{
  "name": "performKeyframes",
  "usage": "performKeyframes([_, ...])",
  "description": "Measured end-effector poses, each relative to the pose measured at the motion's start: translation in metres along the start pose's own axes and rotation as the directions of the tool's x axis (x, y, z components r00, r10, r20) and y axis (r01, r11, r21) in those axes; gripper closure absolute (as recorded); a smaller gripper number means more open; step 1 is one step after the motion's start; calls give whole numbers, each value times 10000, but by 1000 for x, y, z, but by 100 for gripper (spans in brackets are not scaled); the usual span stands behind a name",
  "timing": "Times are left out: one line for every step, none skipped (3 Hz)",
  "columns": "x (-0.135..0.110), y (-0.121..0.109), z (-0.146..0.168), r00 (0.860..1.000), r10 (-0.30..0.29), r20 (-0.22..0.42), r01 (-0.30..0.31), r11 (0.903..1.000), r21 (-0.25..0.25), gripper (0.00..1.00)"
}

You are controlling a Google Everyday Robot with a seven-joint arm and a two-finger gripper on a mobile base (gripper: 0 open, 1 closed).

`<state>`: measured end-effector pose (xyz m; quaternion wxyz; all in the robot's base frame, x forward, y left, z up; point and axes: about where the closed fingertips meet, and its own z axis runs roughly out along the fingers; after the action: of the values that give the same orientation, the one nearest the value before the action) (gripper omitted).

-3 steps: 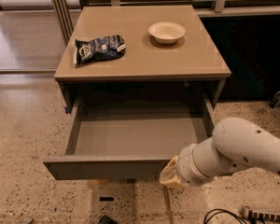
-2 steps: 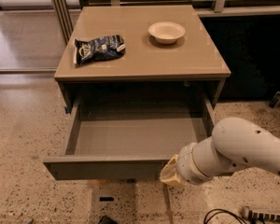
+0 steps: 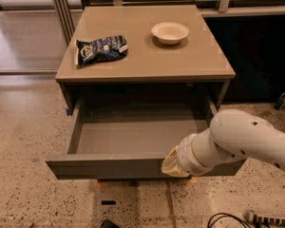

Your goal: Close top drawer

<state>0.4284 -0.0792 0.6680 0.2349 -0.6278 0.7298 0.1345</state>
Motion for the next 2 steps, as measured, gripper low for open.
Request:
performKeyframes([-14,-32,-7,9987,-482,-141,486,9983,331,100])
performKeyframes([-14,-31,-7,9987,-493,-145,497,9982,338,100])
